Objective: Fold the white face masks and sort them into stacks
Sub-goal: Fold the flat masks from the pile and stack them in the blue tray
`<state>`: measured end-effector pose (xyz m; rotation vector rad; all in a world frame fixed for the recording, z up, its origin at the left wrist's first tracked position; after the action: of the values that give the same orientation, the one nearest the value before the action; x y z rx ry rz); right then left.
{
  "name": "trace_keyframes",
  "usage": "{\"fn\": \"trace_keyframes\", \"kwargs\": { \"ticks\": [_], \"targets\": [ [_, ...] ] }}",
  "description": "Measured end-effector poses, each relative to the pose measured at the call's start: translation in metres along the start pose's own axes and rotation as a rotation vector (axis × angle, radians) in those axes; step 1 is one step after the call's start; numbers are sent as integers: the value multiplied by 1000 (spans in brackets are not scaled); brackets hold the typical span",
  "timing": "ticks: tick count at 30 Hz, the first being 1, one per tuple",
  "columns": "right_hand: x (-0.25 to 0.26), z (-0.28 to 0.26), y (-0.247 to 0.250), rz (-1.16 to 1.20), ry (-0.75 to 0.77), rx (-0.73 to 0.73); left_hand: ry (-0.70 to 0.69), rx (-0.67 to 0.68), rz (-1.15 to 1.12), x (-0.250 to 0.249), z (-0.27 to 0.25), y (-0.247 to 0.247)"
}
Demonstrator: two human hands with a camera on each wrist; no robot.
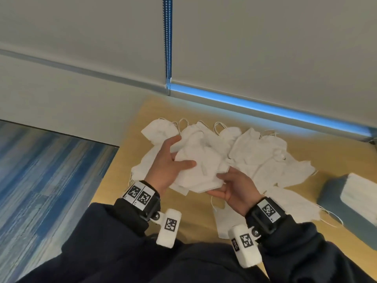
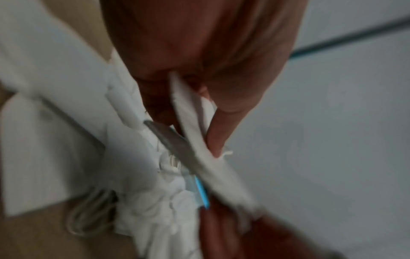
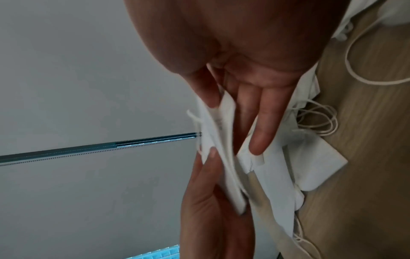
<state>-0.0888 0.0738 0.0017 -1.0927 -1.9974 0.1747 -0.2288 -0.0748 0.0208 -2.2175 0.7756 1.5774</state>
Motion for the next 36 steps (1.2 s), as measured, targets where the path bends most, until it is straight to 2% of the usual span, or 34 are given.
{"fn": "trace_keyframes", "kwargs": {
  "ticks": [2, 4, 6, 9, 12, 15, 18, 21, 25, 30, 33, 36],
  "targets": [
    [0, -2, -4, 64, 12, -3, -59, 74, 232, 2, 2, -16],
    [1, -5, -4, 87, 1, -22, -88, 88, 325, 4, 6, -21],
    [3, -6, -3, 0, 30, -14, -104, 100, 337, 4, 7, -24],
    [11, -7, 0, -161, 193, -9, -135, 86, 378, 5, 5, -27],
    [16, -11, 1, -84, 252, 36, -126, 74, 399, 6, 4, -24],
    [19, -15, 6, 6, 261, 56, -136, 184, 352, 7, 0, -26],
    [19, -22, 17, -38, 282, 32, -237, 193, 418, -2, -11, -32],
    [26, -32, 33, -184, 288, -21, -368, 187, 572, -12, -19, -44],
    [34, -43, 53, -215, 275, -27, -496, 258, 753, -24, -28, -76],
    [51, -57, 85, -145, 401, -119, -427, 420, 768, -22, -32, -123],
    [53, -60, 110, -141, 302, -140, -409, 437, 737, -21, -28, -143],
    [68, -66, 140, -123, 192, -133, -376, 559, 810, -11, -25, -161]
  ]
}}
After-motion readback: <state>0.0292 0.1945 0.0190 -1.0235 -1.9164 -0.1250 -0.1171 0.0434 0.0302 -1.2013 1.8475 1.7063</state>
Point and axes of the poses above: each hand's wrist, its own z-axis towards the middle knuckle, its own y-axis out of the back of the hand, x = y × z, the point moved 7 cm from there along z, towards the middle knuckle, and after that the axes turned 7 degrees about z, right-handed, at the moved point
